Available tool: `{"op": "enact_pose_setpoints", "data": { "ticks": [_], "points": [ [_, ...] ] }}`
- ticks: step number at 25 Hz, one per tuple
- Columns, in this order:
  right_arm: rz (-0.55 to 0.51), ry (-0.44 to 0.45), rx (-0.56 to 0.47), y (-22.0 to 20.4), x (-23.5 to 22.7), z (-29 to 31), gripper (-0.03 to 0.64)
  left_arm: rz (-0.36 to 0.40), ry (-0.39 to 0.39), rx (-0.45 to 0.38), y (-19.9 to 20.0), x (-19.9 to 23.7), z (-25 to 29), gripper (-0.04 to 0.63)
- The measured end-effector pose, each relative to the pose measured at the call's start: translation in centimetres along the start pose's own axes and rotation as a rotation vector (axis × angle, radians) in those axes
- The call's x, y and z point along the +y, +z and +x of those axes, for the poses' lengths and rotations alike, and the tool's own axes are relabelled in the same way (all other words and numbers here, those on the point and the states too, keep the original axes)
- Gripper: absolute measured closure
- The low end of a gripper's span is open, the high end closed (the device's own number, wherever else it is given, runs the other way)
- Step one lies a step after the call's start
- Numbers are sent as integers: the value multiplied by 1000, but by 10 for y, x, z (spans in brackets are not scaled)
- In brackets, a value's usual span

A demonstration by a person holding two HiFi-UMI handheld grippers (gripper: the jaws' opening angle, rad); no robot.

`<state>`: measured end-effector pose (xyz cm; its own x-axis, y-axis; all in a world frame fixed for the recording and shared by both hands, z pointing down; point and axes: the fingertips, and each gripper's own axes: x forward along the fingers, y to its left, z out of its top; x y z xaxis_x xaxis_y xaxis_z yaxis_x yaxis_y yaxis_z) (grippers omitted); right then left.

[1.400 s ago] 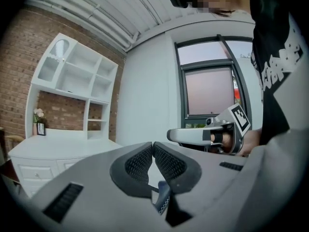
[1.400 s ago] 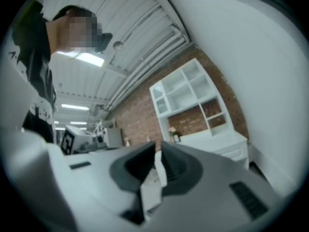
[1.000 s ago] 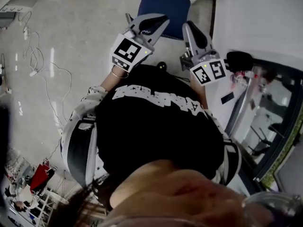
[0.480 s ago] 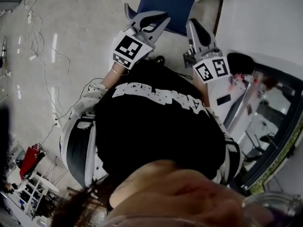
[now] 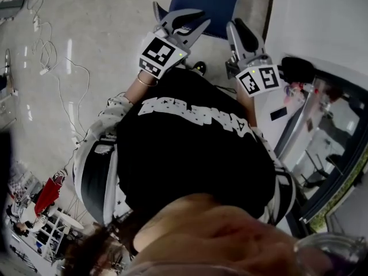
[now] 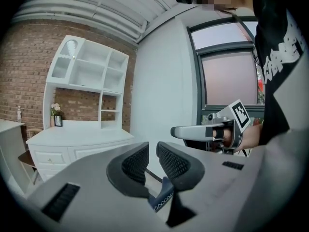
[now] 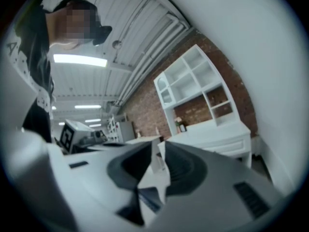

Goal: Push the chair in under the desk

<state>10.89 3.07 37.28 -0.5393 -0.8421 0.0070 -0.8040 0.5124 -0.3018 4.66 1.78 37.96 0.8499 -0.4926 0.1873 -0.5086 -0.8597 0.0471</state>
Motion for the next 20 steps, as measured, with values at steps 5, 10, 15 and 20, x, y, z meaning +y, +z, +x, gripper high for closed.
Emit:
{"op": "enact_pose_setpoints", "data": {
  "ticks": [5, 10, 15, 20],
  "points": [
    [-27, -54, 86, -27, -13, 4, 509, 2, 16, 74, -33, 22, -5, 476],
    [-65, -81, 201, -59, -21, 1, 486, 26, 20, 173, -73, 33, -11, 446],
    [-90, -82, 317, -97, -29, -6, 465, 26, 24, 264, -110, 35, -13, 420],
    [-128, -83, 426, -127, -33, -11, 451, 28, 39, 341, -139, 39, -17, 403]
  ]
}}
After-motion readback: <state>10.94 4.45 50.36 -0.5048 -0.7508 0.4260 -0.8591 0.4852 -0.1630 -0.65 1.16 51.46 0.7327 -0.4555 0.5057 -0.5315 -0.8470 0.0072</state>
